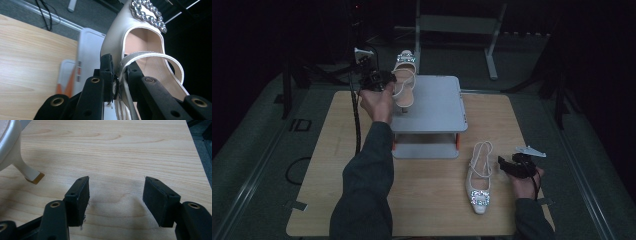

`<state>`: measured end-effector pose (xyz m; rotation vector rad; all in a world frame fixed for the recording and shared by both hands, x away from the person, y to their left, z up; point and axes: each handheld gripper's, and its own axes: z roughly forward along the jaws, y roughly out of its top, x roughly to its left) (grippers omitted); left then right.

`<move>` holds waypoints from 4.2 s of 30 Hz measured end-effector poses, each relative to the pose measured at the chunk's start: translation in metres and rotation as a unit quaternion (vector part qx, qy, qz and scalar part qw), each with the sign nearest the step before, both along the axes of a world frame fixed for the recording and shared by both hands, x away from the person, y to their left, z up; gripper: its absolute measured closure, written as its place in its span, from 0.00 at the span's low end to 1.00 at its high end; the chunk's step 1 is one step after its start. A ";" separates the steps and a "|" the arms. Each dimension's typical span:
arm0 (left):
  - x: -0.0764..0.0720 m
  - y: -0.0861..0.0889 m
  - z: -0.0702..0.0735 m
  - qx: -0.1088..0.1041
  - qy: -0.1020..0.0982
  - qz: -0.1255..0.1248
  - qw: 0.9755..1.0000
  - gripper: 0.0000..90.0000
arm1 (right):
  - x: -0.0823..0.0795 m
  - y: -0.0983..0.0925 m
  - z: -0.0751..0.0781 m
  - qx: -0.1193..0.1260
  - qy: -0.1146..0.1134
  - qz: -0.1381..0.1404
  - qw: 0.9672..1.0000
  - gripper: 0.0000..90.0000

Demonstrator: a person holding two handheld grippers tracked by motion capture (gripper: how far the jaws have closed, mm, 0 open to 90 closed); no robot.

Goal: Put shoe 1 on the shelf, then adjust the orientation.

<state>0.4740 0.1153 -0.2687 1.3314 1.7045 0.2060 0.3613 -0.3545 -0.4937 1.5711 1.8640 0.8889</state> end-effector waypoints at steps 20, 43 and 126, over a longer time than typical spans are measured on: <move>0.024 -0.033 -0.027 0.002 0.058 0.003 0.998 0.89 | 0.000 -0.004 0.001 0.009 -0.003 -0.006 1.000 0.42; 0.034 -0.034 -0.032 0.050 0.063 -0.023 0.996 0.89 | 0.001 -0.003 0.000 0.008 0.000 -0.004 1.000 0.42; -0.060 0.069 -0.065 0.057 -0.084 -0.020 0.995 0.48 | 0.030 0.051 0.068 0.026 -0.030 0.195 0.980 1.00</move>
